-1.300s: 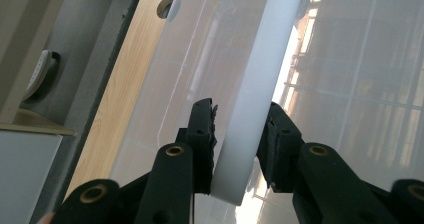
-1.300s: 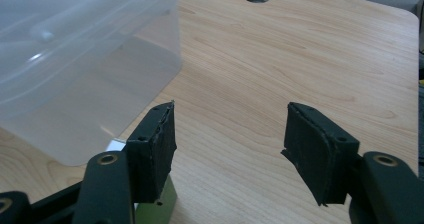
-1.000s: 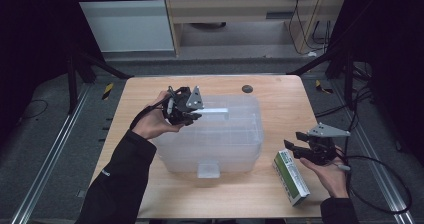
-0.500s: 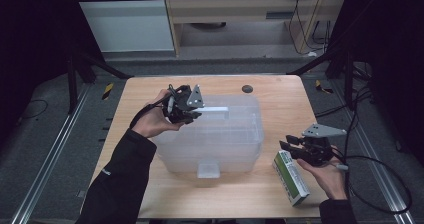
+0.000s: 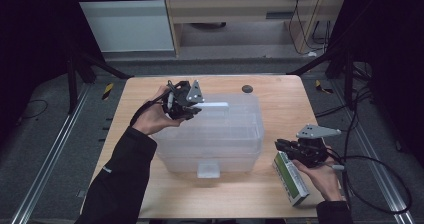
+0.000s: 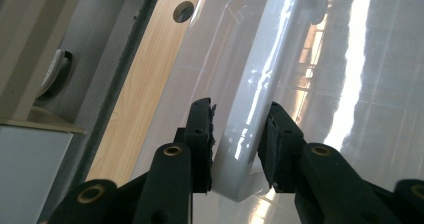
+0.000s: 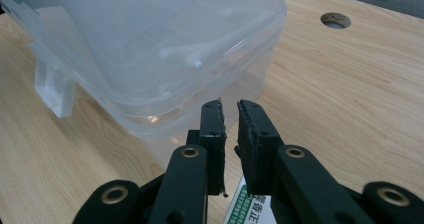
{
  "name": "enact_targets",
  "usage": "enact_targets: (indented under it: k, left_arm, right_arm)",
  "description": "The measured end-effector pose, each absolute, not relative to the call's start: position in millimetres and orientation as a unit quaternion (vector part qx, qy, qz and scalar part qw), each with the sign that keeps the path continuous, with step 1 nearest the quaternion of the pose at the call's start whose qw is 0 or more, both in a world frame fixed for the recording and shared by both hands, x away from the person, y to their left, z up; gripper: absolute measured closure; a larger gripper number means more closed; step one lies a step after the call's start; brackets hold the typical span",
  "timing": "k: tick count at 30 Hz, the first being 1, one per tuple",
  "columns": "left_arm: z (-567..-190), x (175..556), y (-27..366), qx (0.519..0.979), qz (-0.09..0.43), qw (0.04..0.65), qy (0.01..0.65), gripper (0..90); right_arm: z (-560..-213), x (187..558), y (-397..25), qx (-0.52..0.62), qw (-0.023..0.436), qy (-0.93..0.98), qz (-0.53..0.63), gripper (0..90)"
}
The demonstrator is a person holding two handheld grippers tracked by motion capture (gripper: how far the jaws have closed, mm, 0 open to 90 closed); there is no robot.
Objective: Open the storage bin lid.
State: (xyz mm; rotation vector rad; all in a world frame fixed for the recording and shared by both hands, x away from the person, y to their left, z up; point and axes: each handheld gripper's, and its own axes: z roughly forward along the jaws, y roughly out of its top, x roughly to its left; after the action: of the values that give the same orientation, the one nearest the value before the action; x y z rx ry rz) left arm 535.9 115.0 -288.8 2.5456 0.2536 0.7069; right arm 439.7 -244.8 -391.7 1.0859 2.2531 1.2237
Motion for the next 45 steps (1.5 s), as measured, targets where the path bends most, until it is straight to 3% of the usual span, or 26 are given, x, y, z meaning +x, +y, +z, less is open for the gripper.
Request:
enact_targets:
  k: [6, 45]
  left_arm:
    - [-286, 540, 115, 0.929, 0.261, 0.245, 0.099, 67.5]
    - [-279, 557, 116, 0.919, 0.258, 0.263, 0.143, 64.5]
  right_arm:
    - [-393, 440, -241, 0.382, 0.172, 0.799, 0.432, 89.9]
    - [-402, 447, -215, 0.359, 0.141, 0.797, 0.464, 90.0]
